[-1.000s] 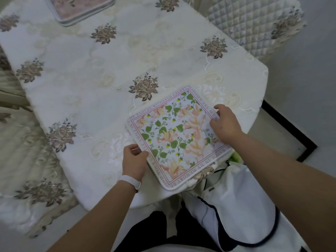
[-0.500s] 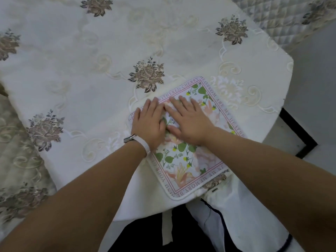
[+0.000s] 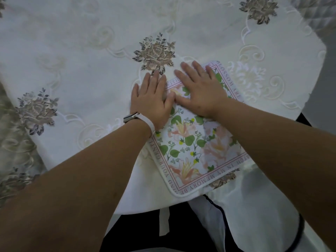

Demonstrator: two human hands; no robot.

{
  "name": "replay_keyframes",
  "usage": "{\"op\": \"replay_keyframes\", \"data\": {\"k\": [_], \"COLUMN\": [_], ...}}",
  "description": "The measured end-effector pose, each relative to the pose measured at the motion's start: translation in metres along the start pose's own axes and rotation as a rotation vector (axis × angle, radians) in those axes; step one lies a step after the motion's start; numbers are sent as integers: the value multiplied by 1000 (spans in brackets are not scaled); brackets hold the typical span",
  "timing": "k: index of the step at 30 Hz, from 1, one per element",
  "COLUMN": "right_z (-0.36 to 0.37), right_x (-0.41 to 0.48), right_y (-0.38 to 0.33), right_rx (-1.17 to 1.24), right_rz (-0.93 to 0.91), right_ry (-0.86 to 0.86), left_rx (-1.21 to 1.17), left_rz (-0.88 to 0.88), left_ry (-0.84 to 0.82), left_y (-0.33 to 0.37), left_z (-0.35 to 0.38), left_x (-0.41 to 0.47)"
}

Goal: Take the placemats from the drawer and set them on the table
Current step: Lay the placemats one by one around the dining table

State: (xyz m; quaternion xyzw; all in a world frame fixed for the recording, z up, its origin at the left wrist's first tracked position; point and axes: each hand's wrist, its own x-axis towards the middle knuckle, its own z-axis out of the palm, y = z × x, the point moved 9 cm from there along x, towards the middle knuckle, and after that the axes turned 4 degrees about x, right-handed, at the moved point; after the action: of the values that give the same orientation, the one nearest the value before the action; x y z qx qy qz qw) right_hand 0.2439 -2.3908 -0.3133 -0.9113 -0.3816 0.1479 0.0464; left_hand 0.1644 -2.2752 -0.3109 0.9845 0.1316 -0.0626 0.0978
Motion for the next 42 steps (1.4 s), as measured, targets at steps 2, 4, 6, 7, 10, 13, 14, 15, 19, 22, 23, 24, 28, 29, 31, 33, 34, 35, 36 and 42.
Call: {"op": "replay_keyframes", "data": {"k": [2,4,6,7,10,13,14,15,19,22,23,24,28,29,31,33,34,35,36,42], "right_z": [-3,-6,-6,-6,-3,5,8,10,18,27,30,33,42,44,47,47,47,46,45,35], "right_x": [-3,-12,-26,-34,-62,-98,-110,-122,-157,-168,-169,-170,-168,-168,-170,-171,-171,-171,-171,-167], "right_y": [23,45,61,67,77,83,84,85,75,51,42,32,-10,-19,-27,-24,-22,-21,-19,33], "right_rx": [22,37,63,80,110,134,137,133,121,128,124,111,43,34,27,26,24,19,14,11], "right_rz": [91,168,231,258,321,353,359,364,373,320,297,274,142,102,44,23,11,-5,-19,99], "right_ry": [33,54,62,68,93,91,89,89,91,43,20,-3,-44,-45,-32,-20,-16,-11,-9,-5], "left_rx": [27,46,49,43,5,-5,-3,0,11,12,17,28,150,171,169,160,155,142,121,99], "left_rz": [-10,-45,-86,-106,-171,-216,-226,-237,-234,-69,-3,60,299,332,317,279,273,275,274,155], "left_ry": [-12,-21,-24,-23,-26,-38,-41,-43,-69,-117,-134,-152,-230,-245,-238,-224,-216,-205,-193,-167], "left_y": [-4,-13,-21,-25,-33,-42,-44,-45,-34,2,15,28,79,90,101,103,103,103,102,77], "left_z": [1,2,2,2,4,8,9,10,13,19,22,25,37,40,41,42,43,44,43,37], "left_x": [-4,-10,-20,-26,-47,-70,-77,-84,-109,-131,-139,-146,-162,-163,-161,-157,-156,-155,-155,-156]}}
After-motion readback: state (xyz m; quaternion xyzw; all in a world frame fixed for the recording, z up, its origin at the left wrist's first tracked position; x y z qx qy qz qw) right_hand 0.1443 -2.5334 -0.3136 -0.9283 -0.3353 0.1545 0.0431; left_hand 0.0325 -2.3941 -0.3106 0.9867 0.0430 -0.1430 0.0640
